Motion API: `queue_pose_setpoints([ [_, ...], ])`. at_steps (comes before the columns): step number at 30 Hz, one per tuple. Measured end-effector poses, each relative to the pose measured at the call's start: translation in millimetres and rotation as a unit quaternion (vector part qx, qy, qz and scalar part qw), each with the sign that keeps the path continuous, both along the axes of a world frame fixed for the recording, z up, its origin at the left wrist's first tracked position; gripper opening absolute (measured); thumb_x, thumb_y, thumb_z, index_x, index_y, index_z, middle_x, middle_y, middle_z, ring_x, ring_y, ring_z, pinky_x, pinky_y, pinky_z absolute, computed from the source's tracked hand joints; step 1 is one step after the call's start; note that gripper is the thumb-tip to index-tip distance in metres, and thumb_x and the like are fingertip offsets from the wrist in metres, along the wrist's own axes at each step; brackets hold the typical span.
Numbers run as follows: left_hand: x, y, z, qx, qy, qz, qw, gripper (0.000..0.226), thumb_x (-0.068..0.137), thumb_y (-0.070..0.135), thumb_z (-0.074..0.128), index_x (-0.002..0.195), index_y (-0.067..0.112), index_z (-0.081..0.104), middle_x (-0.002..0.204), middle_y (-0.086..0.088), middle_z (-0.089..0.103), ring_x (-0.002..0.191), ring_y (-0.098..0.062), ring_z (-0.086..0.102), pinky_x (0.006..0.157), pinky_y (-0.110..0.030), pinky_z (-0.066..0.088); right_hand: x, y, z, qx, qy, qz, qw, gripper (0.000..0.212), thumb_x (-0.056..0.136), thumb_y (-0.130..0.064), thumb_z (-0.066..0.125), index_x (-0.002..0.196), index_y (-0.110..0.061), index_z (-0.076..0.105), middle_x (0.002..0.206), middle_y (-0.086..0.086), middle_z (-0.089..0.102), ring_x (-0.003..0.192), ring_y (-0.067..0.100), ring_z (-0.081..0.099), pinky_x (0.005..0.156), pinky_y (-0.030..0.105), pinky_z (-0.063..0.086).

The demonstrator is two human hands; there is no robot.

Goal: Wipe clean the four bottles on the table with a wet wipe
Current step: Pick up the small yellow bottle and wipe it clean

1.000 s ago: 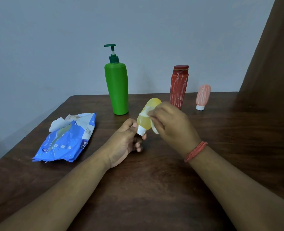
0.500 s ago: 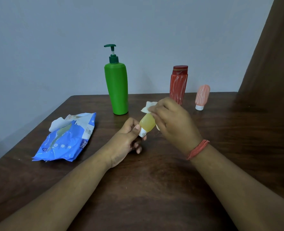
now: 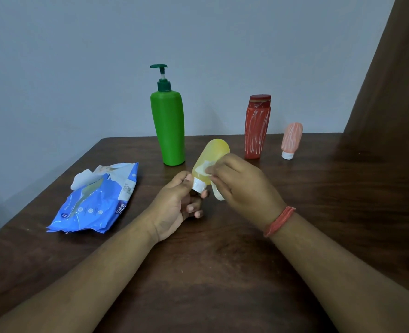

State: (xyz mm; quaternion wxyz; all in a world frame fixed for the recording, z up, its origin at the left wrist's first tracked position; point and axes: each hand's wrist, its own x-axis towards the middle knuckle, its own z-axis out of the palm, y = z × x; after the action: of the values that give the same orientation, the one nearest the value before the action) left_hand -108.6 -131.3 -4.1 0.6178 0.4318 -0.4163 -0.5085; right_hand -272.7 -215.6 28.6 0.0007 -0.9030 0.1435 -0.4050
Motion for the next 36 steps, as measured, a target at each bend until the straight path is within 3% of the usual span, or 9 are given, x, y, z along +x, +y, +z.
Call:
queue_pose_setpoints([
  [4,1.6,-0.9,-1.0,-0.005,0.007,-0.006,1.000,0.022,0.106,0.028,0.039,0.108,0.010,0.052,0.080,-0.006,0.059,0.050,-0.011,0.034,0.054,-0.029,0.044,0.0,-3.3,1.4,0.045,-0.053,-0.030,0.997,0.017,0.090,0.000,0.067,0.106,-0.004,0.072,0.102,0.011,0.065,0.087,0.025,0.065,0.081,0.029,0.052],
  [7,2.1,-1.4,-2.3,-0.011,0.012,-0.003,1.000,0.023,0.105,0.028,0.041,0.107,0.009,0.053,0.080,-0.007,0.059,0.050,-0.011,0.035,0.053,-0.029,0.044,3.5,1.6,-2.0,-0.004,0.022,0.010,1.000,0.015,0.087,0.002,0.069,0.101,-0.002,0.072,0.096,0.013,0.064,0.080,0.031,0.065,0.071,0.040,0.056],
  [11,2.6,-2.1,-3.2,-0.013,0.003,-0.005,1.000,0.022,0.106,0.028,0.041,0.107,0.009,0.052,0.080,-0.007,0.059,0.051,-0.012,0.034,0.055,-0.030,0.044,1.5,-1.7,0.9,0.041,-0.045,-0.011,0.998,0.015,0.090,-0.001,0.067,0.103,-0.003,0.072,0.100,0.011,0.065,0.086,0.026,0.065,0.079,0.030,0.052],
  [14,2.5,-3.0,-2.9,-0.015,0.009,0.005,1.000,0.017,0.105,0.022,0.042,0.100,0.011,0.054,0.080,-0.008,0.059,0.049,-0.012,0.035,0.053,-0.030,0.044,4.6,3.8,-3.0,-0.007,0.038,0.036,0.999,0.012,0.088,0.000,0.068,0.099,-0.003,0.071,0.096,0.012,0.063,0.081,0.029,0.065,0.071,0.042,0.055],
  [18,3.0,-2.8,-2.2,-0.005,0.010,0.003,1.000,0.024,0.109,0.025,0.037,0.106,0.010,0.055,0.080,-0.008,0.058,0.050,-0.012,0.034,0.054,-0.031,0.044,3.7,-1.5,-0.7,0.024,-0.035,0.001,0.999,0.012,0.089,-0.002,0.068,0.100,-0.004,0.072,0.097,0.011,0.064,0.083,0.026,0.065,0.071,0.041,0.055],
  [21,2.8,-1.8,-1.8,-0.014,0.006,0.004,1.000,0.018,0.107,0.023,0.040,0.100,0.011,0.053,0.080,-0.008,0.058,0.050,-0.012,0.034,0.054,-0.031,0.044,5.7,0.8,-5.6,-0.019,0.030,0.023,0.999,0.012,0.086,0.001,0.068,0.097,-0.003,0.071,0.095,0.012,0.063,0.080,0.029,0.064,0.069,0.041,0.055],
  [25,2.1,-2.0,-2.5,-0.013,-0.040,-0.017,0.999,0.022,0.110,0.026,0.034,0.099,0.014,0.048,0.082,-0.005,0.058,0.053,-0.012,0.032,0.058,-0.030,0.046,-1.3,-16.4,1.6,0.032,-0.087,-0.067,0.993,0.015,0.091,-0.003,0.066,0.105,-0.005,0.072,0.102,0.010,0.064,0.091,0.021,0.062,0.081,0.022,0.045],
  [30,0.0,-1.1,-4.2,-0.025,-0.104,-0.031,0.994,0.022,0.110,0.030,0.033,0.099,0.014,0.045,0.083,-0.004,0.058,0.054,-0.011,0.033,0.061,-0.031,0.046,-8.5,-25.6,3.9,0.048,-0.138,-0.126,0.981,0.015,0.094,-0.009,0.065,0.107,-0.008,0.072,0.105,0.005,0.064,0.095,0.005,0.053,0.085,0.001,0.032],
  [36,-0.4,0.4,-1.8,-0.012,-0.119,-0.020,0.993,0.023,0.111,0.028,0.032,0.096,0.015,0.045,0.083,-0.005,0.057,0.054,-0.011,0.034,0.061,-0.031,0.047,-7.3,-24.5,4.8,0.015,-0.080,-0.090,0.993,0.020,0.093,-0.006,0.066,0.112,-0.007,0.071,0.110,0.009,0.066,0.101,0.018,0.061,0.090,0.013,0.039],
])
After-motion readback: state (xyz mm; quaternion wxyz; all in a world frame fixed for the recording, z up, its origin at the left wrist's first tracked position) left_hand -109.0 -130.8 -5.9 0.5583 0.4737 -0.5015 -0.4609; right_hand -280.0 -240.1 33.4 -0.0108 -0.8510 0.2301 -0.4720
